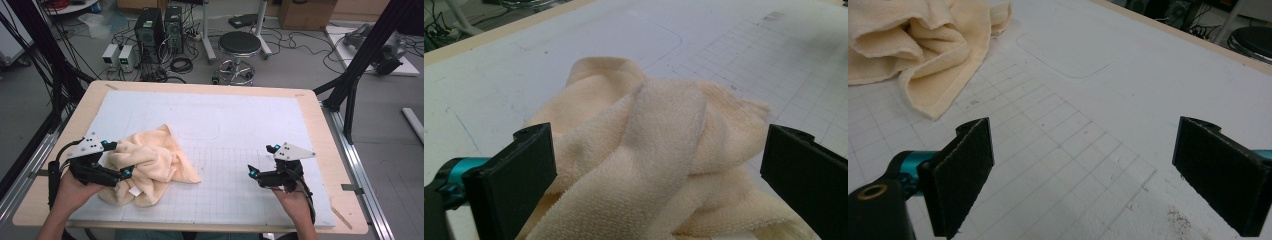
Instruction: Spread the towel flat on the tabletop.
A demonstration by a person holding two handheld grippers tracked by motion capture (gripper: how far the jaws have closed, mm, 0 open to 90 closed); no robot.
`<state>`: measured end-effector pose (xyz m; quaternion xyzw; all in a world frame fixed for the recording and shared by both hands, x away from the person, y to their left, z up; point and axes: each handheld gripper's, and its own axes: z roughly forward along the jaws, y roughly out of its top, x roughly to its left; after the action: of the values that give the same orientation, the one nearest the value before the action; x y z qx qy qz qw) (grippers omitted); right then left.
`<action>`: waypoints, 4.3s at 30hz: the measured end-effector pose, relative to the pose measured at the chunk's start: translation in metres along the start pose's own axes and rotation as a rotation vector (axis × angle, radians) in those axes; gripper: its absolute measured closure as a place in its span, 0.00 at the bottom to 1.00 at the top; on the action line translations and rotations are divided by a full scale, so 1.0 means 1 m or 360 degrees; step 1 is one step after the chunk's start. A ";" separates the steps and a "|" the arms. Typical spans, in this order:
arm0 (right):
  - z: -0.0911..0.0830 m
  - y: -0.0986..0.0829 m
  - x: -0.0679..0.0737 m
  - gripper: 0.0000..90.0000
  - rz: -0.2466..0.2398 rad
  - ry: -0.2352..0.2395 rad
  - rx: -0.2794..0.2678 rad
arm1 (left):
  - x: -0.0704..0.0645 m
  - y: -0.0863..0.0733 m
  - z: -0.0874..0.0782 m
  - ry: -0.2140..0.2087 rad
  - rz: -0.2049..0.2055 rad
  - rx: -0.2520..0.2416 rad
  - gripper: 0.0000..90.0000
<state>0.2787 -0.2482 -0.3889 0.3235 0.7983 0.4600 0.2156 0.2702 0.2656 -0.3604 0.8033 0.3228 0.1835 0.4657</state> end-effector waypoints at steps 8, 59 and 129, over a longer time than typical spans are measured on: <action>0.002 0.000 0.001 0.10 -0.0013 0.0013 0.0007 | 0.000 0.001 0.004 -0.0002 0.0013 0.0020 0.03; 0.011 -0.001 0.011 0.10 -0.0050 0.0072 0.0076 | 0.008 -0.017 0.031 -0.0093 0.0064 0.0185 0.58; 0.036 0.018 0.029 0.10 -0.0059 0.0210 0.0118 | -0.034 0.018 0.035 -0.0230 0.0169 0.0154 0.83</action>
<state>0.2873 -0.2000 -0.3919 0.2854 0.8331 0.4464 0.1590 0.2730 0.2133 -0.3618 0.8519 0.2538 0.1337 0.4382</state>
